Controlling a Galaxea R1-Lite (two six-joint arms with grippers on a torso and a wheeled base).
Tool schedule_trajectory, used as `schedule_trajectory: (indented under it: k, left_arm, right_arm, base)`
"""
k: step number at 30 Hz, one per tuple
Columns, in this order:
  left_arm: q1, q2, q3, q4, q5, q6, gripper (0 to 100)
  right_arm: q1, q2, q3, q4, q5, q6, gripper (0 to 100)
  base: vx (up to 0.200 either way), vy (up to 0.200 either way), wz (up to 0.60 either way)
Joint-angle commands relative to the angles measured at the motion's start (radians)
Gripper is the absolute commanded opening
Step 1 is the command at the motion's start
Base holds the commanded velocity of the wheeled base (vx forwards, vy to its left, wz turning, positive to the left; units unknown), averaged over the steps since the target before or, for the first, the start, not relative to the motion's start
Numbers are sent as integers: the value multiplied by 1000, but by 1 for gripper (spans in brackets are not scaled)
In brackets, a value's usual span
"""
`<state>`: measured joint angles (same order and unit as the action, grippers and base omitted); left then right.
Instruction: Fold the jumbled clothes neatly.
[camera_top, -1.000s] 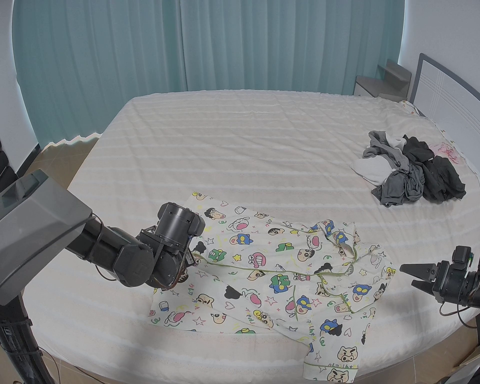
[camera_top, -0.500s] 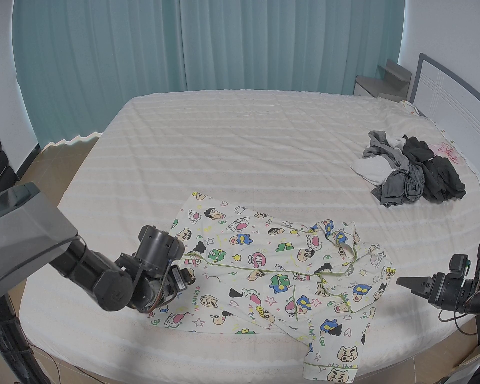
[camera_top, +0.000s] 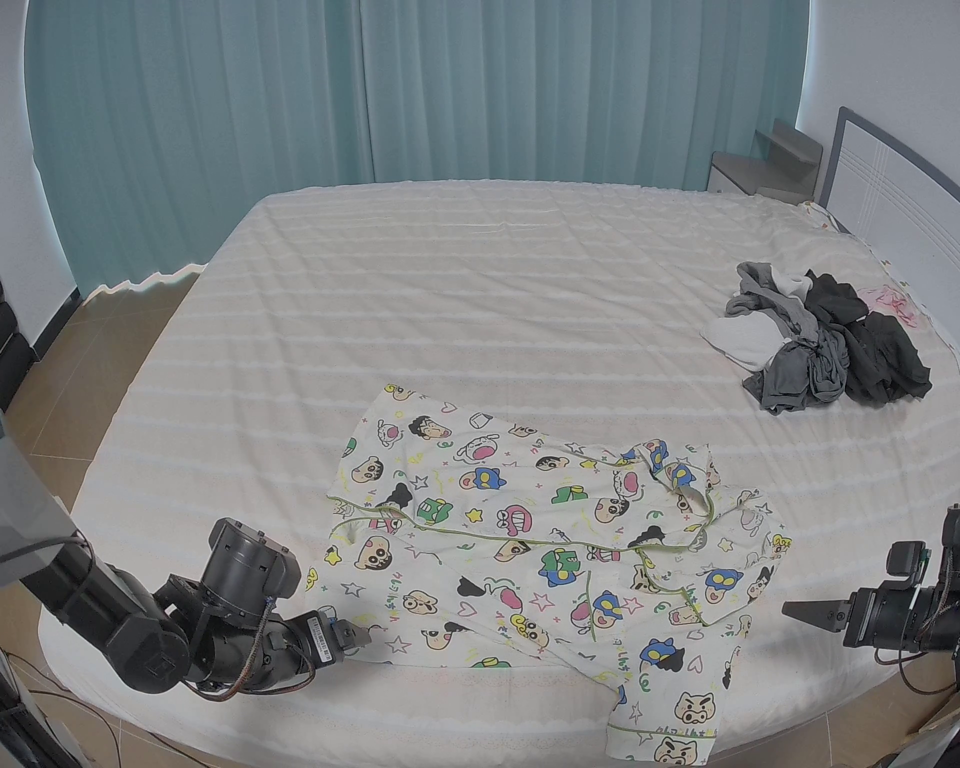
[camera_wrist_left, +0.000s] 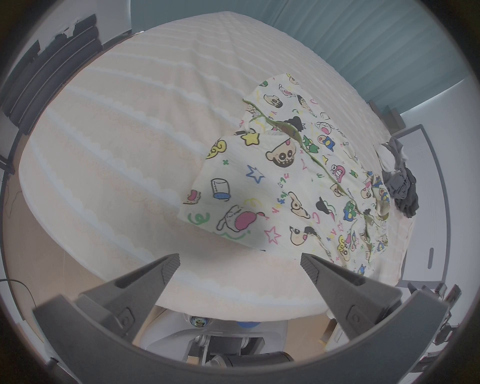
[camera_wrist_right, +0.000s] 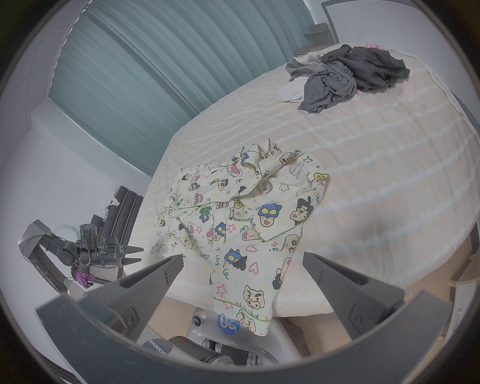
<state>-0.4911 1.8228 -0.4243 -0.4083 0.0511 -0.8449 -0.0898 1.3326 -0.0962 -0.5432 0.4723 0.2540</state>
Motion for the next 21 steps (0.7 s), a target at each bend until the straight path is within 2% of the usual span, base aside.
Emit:
schedule_trajectory:
  k: [1, 7, 21]
  left_arm:
    - [3, 164, -11, -76, 67, -28, 100]
    - [3, 293, -13, -241, 122, -91, 100]
    - [23, 297, -37, -238, 141, -102, 100]
  right_arm:
    - [1, 2, 9, -1, 0, -6, 100]
    - [1, 4, 9, -1, 3, -10, 100]
    - [1, 7, 10, -1, 6, -15, 100]
  base:
    - [0, 0, 0]
    - [0, 0, 0]
    - [0, 0, 0]
